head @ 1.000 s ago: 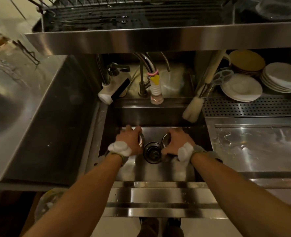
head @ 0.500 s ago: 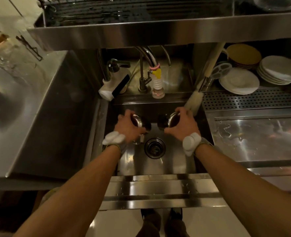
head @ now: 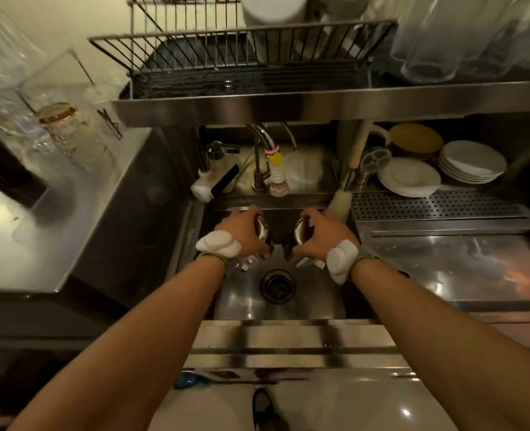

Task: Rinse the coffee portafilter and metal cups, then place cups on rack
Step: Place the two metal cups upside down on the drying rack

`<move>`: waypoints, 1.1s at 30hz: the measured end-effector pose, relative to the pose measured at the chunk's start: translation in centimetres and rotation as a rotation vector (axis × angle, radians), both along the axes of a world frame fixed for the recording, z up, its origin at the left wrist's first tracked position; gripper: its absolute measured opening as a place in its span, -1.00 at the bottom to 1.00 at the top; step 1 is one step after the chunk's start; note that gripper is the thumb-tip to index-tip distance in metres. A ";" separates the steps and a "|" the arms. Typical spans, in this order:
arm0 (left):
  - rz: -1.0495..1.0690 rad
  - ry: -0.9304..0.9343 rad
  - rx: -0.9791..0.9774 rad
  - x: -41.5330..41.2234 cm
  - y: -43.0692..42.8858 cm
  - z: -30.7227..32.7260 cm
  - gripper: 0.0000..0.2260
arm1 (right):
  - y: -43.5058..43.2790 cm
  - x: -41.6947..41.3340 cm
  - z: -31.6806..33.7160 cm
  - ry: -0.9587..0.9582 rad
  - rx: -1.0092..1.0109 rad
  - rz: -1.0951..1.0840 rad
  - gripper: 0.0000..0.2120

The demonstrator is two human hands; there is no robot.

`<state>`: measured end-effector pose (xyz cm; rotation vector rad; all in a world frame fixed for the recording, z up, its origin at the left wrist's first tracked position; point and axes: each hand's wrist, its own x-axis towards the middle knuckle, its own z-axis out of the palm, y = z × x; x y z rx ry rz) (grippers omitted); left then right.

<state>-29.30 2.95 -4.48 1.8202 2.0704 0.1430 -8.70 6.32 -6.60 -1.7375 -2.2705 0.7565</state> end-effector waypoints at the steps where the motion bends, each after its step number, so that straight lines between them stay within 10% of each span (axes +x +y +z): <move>1: -0.001 0.025 0.016 0.2 -0.7 1.2 -0.19 | -0.5 0.2 1.0 -0.002 0.022 0.018 -0.11; 33: 0.056 0.219 0.664 -7.5 -2.9 37.8 -0.35 | 0.1 -9.9 39.4 0.189 0.794 0.275 -0.23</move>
